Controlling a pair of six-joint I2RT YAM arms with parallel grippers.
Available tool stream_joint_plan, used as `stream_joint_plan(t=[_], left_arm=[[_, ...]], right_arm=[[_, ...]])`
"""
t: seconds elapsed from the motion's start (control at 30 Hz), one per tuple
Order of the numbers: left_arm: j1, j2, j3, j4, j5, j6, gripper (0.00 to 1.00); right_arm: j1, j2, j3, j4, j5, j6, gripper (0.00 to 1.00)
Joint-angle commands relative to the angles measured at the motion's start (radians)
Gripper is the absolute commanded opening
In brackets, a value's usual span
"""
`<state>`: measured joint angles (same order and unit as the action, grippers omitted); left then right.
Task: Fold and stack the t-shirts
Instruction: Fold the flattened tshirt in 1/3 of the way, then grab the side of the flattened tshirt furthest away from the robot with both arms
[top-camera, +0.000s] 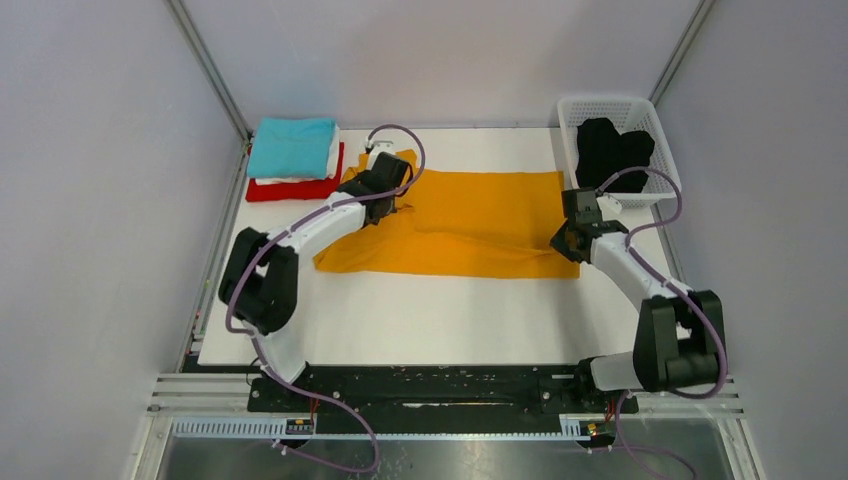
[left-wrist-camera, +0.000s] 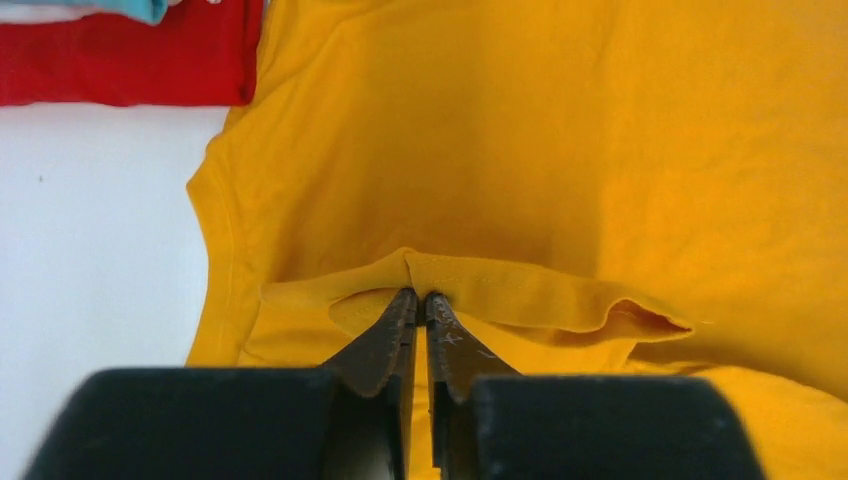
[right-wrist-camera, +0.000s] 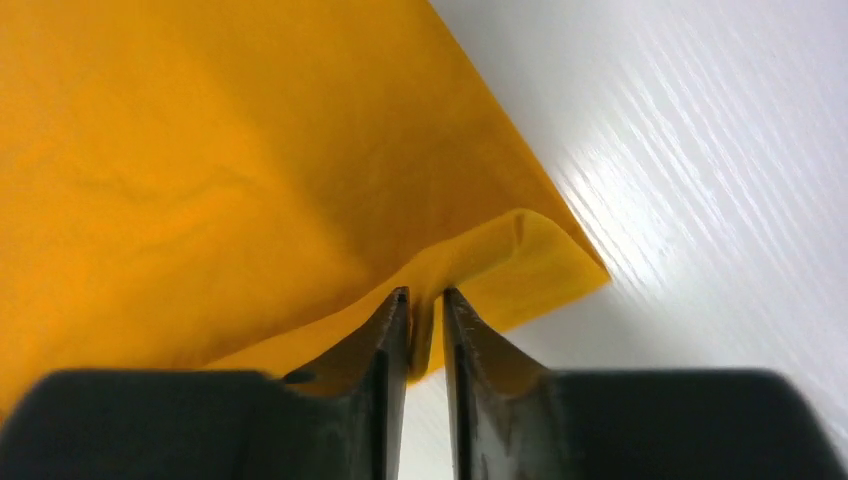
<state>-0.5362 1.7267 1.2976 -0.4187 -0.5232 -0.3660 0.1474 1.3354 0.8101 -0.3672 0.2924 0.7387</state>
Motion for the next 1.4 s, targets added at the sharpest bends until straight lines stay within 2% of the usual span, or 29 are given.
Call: stream_joint_plan(t=[0.0, 0.03, 0.07, 0.1, 0.2, 0.27, 0.3, 0.43, 0.5, 0.63, 0.73, 0.83, 0.97, 1.13, 1.23, 1.37], left_arm=[[0.051, 0.101, 0.15, -0.014, 0.029, 0.024, 0.2], [0.061, 0.13, 0.186, -0.034, 0.036, 0.015, 0.5], [0.076, 0.144, 0.231, -0.059, 0.045, 0.003, 0.91], [0.083, 0.156, 0.261, -0.092, 0.052, -0.014, 0.98], [0.093, 0.134, 0.258, -0.113, 0.104, -0.058, 0.99], [0.092, 0.09, 0.198, -0.099, 0.168, -0.094, 0.99], [0.091, 0.064, 0.151, -0.075, 0.221, -0.114, 0.99], [0.092, 0.001, -0.052, 0.125, 0.456, -0.173, 0.99], [0.091, 0.035, -0.065, 0.138, 0.494, -0.203, 0.99], [0.094, 0.161, -0.029, 0.112, 0.482, -0.238, 0.99], [0.098, 0.191, -0.053, 0.091, 0.517, -0.262, 0.99], [0.098, 0.147, -0.147, 0.093, 0.554, -0.307, 0.99], [0.082, -0.001, -0.35, 0.101, 0.57, -0.373, 0.99], [0.003, -0.26, -0.637, 0.107, 0.554, -0.502, 0.99], [-0.072, -0.383, -0.759, 0.105, 0.536, -0.592, 0.99], [-0.132, -0.507, -0.862, 0.098, 0.532, -0.692, 0.99]], right_arm=[[-0.02, 0.119, 0.131, 0.036, 0.0, -0.048, 0.43], [-0.02, 0.136, 0.152, 0.031, -0.001, -0.056, 0.55], [-0.019, 0.144, 0.172, 0.023, -0.009, -0.061, 0.62], [-0.018, 0.141, 0.178, 0.015, -0.02, -0.067, 0.67], [-0.019, 0.105, 0.157, 0.008, -0.057, -0.081, 0.83], [-0.009, 0.068, 0.117, 0.015, -0.085, -0.088, 0.9], [0.009, 0.049, 0.091, 0.027, -0.099, -0.091, 0.99], [0.115, 0.046, 0.027, 0.152, -0.166, -0.128, 1.0], [0.156, 0.113, 0.058, 0.181, -0.246, -0.147, 0.99], [0.194, 0.264, 0.124, 0.186, -0.31, -0.133, 0.99], [0.202, 0.289, 0.083, 0.199, -0.342, -0.098, 0.99], [0.208, 0.27, 0.002, 0.196, -0.378, -0.079, 0.99], [0.22, 0.173, -0.151, 0.158, -0.411, -0.039, 1.0], [0.225, -0.048, -0.324, 0.04, -0.399, 0.004, 1.0], [0.229, -0.177, -0.406, -0.045, -0.411, 0.021, 0.99], [0.24, -0.324, -0.482, -0.054, -0.49, 0.053, 1.0]])
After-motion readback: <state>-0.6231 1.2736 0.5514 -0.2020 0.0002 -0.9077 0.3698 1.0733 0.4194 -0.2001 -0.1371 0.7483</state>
